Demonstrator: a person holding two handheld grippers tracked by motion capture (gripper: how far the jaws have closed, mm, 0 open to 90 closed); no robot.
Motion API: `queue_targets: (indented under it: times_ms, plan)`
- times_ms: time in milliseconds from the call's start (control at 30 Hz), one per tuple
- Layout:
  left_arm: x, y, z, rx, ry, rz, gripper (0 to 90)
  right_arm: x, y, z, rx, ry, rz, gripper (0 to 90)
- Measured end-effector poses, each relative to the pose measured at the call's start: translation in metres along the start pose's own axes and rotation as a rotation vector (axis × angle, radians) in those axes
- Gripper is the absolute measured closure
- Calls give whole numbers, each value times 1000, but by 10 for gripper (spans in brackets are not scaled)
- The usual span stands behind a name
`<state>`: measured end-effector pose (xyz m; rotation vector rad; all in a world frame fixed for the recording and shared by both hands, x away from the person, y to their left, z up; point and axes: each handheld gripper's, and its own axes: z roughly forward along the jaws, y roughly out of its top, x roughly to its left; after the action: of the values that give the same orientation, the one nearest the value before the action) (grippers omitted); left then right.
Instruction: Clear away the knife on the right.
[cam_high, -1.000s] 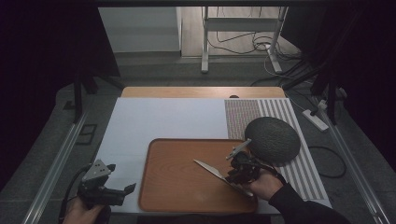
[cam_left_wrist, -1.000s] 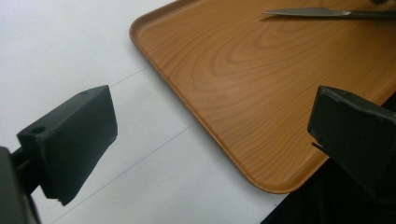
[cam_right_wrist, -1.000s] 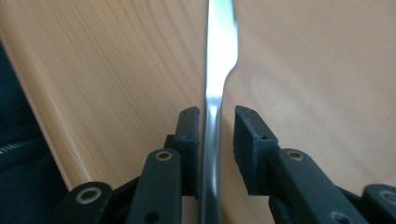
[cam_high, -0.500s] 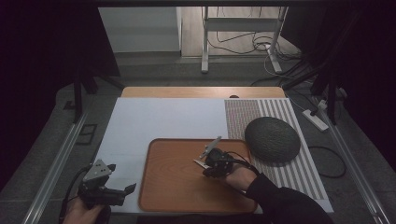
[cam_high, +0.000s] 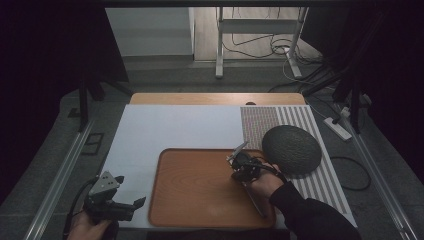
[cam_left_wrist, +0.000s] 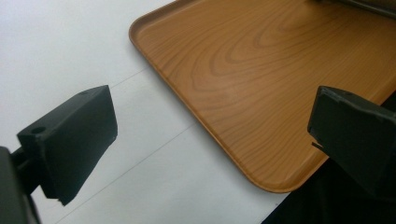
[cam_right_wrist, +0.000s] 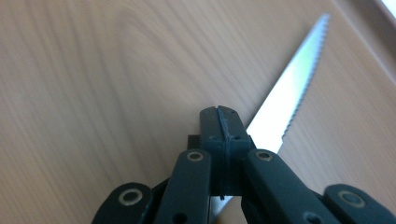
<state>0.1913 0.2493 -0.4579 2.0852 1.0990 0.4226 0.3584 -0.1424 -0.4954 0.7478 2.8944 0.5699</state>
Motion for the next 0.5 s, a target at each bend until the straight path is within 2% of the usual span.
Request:
queue_targets:
  times_ms: [133, 367, 500]
  plan:
    - [0, 0, 0, 1, 2, 3, 16, -11, -10, -5, 7, -9, 38, 899]
    - [0, 0, 0, -1, 3, 2, 16, -26, -28, -14, 7, 8, 104, 899]
    - [-1, 0, 0, 0, 3, 3, 16, -29, -36, -18, 12, 14, 115, 899]
